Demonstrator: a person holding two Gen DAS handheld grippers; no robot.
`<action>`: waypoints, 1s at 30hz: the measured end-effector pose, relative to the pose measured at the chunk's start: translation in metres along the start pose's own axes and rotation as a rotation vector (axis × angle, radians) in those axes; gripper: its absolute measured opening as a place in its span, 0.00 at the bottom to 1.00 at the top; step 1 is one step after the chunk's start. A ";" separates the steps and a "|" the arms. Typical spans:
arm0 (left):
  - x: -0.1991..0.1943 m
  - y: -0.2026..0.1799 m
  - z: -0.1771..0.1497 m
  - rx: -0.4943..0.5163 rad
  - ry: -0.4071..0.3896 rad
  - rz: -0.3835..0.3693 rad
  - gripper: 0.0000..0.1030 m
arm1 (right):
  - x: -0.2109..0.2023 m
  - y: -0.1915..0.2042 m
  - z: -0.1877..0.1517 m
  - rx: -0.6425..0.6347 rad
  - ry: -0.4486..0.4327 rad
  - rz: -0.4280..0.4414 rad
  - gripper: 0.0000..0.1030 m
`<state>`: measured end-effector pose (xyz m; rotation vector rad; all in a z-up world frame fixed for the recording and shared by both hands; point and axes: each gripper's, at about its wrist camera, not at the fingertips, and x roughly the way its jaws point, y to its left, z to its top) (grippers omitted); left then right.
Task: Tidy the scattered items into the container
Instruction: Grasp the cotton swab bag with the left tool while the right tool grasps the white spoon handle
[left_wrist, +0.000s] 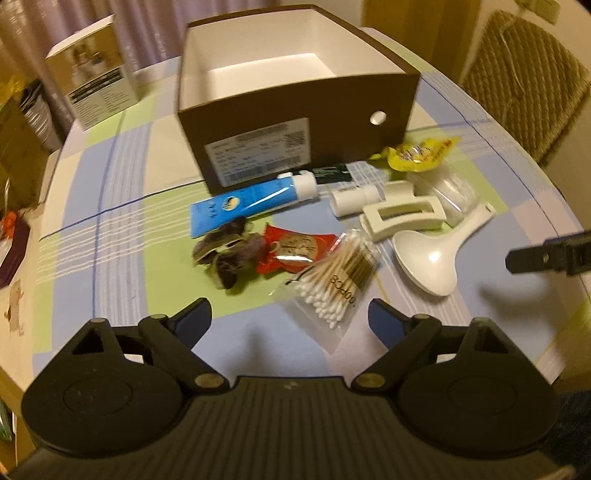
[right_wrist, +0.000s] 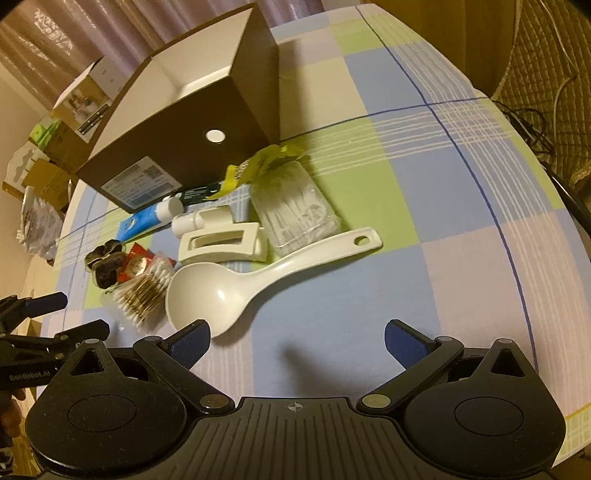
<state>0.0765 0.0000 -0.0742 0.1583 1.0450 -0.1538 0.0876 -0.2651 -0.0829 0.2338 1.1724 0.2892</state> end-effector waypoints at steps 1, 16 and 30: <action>0.002 -0.002 0.000 0.013 -0.001 -0.002 0.87 | 0.001 -0.002 0.001 0.006 0.003 -0.003 1.00; 0.047 -0.037 0.006 0.270 -0.025 -0.020 0.67 | 0.012 -0.024 0.010 0.058 0.040 -0.035 1.00; 0.057 -0.039 -0.006 0.332 0.038 -0.062 0.29 | 0.024 -0.021 0.010 0.136 0.049 0.102 1.00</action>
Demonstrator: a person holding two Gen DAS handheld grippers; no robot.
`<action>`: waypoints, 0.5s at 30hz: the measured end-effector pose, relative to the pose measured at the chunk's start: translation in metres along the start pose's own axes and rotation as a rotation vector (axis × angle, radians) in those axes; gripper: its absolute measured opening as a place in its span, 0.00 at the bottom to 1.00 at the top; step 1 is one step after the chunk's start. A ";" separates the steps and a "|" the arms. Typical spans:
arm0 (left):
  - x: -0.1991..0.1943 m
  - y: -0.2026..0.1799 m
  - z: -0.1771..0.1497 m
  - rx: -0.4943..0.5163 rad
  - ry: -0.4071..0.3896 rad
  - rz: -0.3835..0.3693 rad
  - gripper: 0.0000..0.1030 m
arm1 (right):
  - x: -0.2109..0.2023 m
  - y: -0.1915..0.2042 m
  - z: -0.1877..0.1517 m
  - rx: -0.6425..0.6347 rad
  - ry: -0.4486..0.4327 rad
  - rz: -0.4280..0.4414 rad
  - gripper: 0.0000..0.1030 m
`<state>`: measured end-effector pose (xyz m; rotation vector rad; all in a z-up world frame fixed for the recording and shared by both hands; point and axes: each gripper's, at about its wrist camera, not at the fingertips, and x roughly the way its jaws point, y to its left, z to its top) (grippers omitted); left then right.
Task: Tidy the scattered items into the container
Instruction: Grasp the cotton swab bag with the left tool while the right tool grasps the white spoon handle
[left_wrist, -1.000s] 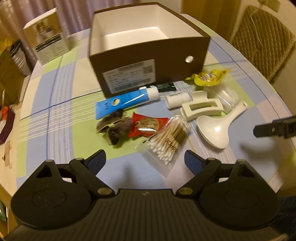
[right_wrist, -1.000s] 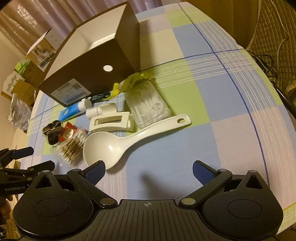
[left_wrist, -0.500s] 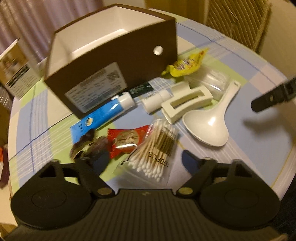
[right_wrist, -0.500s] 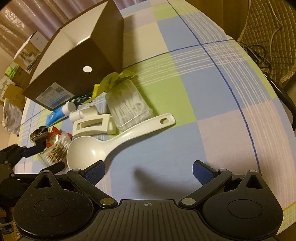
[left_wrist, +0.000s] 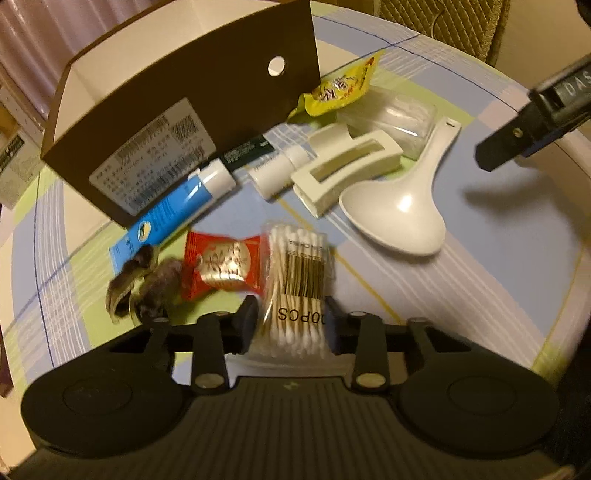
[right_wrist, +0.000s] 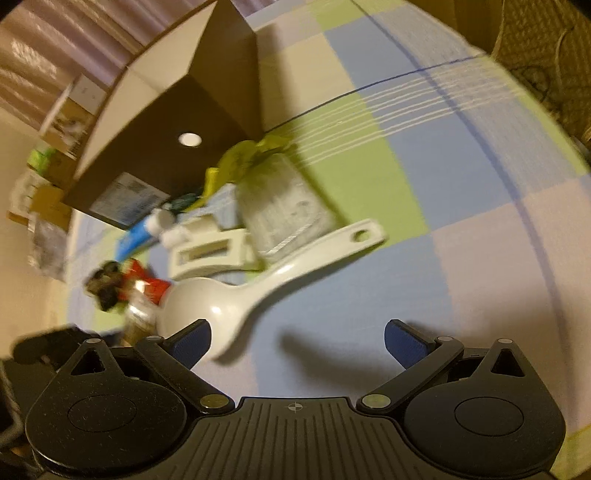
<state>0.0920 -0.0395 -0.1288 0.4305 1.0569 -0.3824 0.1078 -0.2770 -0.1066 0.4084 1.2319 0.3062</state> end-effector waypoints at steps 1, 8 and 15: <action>-0.002 0.001 -0.002 -0.007 0.004 -0.007 0.29 | 0.002 -0.001 -0.001 0.024 -0.007 0.026 1.00; -0.017 0.004 -0.019 -0.053 0.002 -0.025 0.29 | 0.026 -0.032 -0.005 0.361 -0.030 0.281 0.60; -0.019 0.010 -0.023 -0.125 0.002 -0.021 0.29 | 0.044 -0.044 -0.008 0.517 -0.046 0.370 0.31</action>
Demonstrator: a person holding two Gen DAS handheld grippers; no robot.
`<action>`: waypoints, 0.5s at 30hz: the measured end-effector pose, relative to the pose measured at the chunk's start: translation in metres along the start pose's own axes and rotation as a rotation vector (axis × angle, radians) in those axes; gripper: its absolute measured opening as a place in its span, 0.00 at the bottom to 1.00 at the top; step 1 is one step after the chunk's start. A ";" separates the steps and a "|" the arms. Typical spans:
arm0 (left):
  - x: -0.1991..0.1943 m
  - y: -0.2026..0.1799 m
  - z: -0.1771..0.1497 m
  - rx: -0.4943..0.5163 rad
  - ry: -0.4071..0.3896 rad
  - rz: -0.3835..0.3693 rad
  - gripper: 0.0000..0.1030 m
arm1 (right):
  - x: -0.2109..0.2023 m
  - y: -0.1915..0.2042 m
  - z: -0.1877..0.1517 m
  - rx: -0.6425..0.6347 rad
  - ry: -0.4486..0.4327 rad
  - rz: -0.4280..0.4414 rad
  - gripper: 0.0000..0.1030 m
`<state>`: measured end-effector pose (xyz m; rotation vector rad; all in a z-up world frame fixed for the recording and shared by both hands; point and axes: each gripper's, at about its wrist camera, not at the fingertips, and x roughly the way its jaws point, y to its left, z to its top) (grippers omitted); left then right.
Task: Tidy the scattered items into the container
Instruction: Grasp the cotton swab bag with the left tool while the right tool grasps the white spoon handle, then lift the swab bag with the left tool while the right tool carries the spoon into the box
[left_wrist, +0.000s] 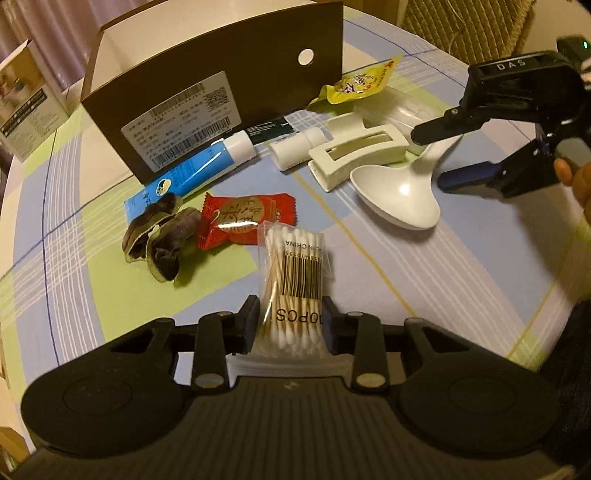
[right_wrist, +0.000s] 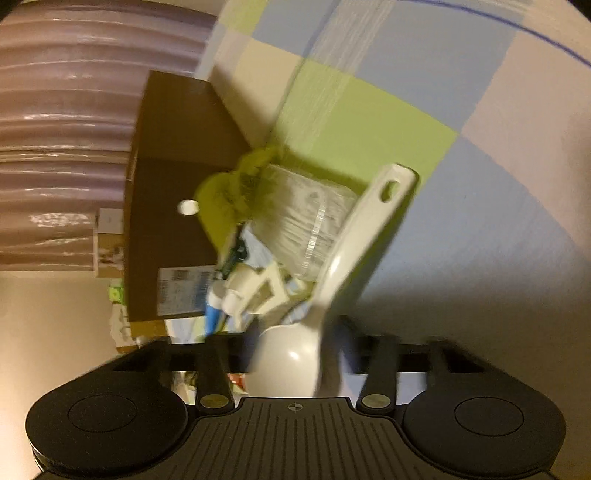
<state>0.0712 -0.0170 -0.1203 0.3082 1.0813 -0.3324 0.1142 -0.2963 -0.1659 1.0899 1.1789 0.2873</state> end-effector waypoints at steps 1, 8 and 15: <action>0.001 0.000 0.000 -0.008 0.003 0.001 0.29 | 0.002 -0.004 0.001 0.024 0.007 0.009 0.24; 0.001 -0.002 -0.001 -0.027 0.008 0.007 0.29 | -0.001 -0.024 0.003 0.094 -0.020 0.068 0.05; -0.002 -0.007 -0.001 -0.031 0.005 0.016 0.29 | -0.030 -0.001 -0.001 -0.124 -0.023 0.025 0.05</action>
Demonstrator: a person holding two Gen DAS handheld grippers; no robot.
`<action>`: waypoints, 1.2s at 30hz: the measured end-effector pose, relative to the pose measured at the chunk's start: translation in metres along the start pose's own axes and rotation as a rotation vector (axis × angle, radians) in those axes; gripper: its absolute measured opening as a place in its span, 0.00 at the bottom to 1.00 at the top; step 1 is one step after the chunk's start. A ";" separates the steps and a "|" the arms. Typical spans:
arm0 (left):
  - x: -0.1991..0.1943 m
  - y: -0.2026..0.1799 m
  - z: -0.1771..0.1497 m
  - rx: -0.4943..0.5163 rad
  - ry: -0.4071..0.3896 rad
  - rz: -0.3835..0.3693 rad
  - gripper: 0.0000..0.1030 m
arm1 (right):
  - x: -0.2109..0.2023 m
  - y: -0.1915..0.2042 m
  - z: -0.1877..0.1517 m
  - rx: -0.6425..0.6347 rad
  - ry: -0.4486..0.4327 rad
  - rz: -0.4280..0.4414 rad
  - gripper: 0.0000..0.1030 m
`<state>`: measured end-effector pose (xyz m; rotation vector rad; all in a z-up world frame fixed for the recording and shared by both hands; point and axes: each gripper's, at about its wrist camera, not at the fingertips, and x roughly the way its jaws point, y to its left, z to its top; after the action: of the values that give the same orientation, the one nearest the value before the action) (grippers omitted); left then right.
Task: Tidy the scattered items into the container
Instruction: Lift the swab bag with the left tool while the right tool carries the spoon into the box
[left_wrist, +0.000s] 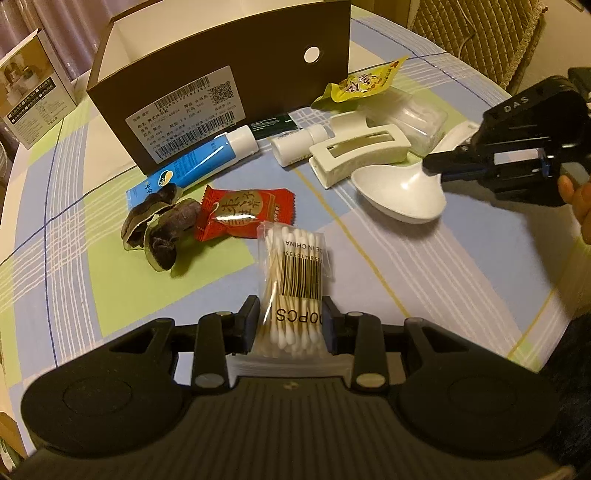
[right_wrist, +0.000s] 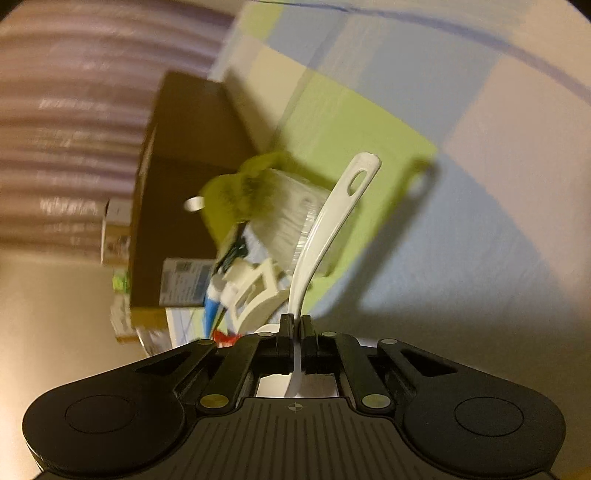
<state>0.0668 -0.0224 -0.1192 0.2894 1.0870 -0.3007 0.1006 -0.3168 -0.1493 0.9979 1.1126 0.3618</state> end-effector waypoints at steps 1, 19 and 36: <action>-0.001 -0.001 0.000 0.001 -0.001 0.001 0.29 | -0.007 0.007 -0.001 -0.053 -0.005 -0.004 0.05; -0.051 -0.020 0.039 -0.072 -0.164 0.053 0.28 | -0.040 0.082 0.021 -0.533 0.005 -0.027 0.05; -0.085 0.048 0.160 -0.024 -0.350 0.160 0.28 | 0.011 0.223 0.089 -0.798 -0.075 -0.001 0.05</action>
<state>0.1786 -0.0300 0.0309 0.2874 0.7178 -0.1862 0.2317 -0.2319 0.0338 0.2986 0.7862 0.6919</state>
